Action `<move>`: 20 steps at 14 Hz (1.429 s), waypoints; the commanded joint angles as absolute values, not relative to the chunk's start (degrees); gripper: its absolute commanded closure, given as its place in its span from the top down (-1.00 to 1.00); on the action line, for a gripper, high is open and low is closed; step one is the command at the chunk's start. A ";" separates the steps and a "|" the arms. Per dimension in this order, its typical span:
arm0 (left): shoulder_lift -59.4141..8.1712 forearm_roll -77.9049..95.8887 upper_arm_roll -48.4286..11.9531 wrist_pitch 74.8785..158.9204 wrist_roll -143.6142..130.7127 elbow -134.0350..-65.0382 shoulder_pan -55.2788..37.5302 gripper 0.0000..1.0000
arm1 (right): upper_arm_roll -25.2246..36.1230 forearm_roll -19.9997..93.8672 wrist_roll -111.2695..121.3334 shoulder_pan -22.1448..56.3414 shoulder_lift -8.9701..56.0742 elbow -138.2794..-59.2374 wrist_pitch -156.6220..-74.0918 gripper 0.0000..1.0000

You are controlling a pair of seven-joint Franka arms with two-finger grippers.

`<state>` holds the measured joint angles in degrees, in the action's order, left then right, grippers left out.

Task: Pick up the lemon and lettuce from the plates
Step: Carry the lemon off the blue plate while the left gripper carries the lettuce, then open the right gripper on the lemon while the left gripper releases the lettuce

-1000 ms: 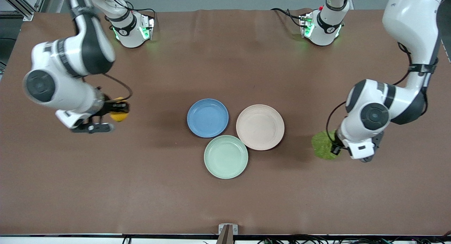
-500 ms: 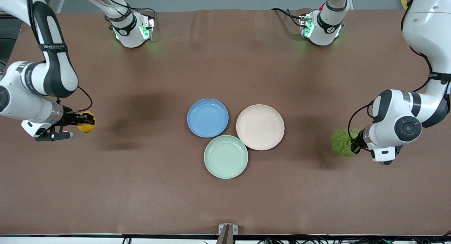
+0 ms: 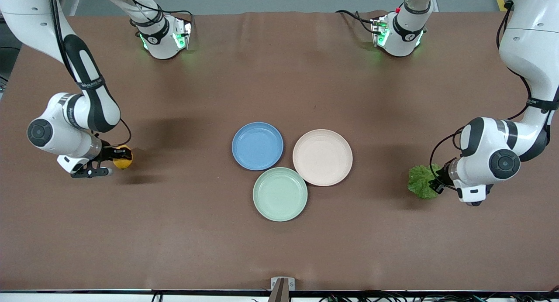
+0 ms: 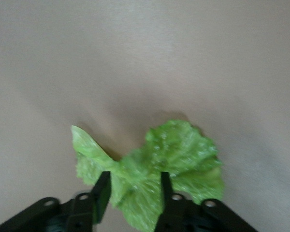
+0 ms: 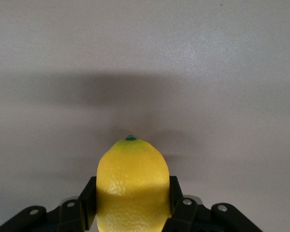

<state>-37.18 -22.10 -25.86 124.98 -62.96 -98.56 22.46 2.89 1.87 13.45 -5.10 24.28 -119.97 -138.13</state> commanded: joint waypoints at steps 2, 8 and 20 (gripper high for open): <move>-30.42 -21.18 -29.52 121.74 -61.18 -98.27 22.67 1.00 | 1.85 1.49 13.62 -6.15 25.40 -120.15 -140.36 -0.50; -23.65 -21.18 -30.94 111.03 -43.71 -91.07 22.68 1.00 | 1.76 1.67 13.45 -6.15 23.48 -119.79 -138.53 1.00; -9.33 -10.39 -31.12 93.88 -17.69 -86.04 23.73 1.00 | 1.49 1.58 6.94 -4.66 2.37 -96.98 -91.09 1.00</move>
<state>-12.61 -13.29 -31.11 96.20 -21.79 -85.38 22.91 1.45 1.94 8.05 -4.48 1.75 -102.85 -96.64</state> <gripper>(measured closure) 0.000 0.000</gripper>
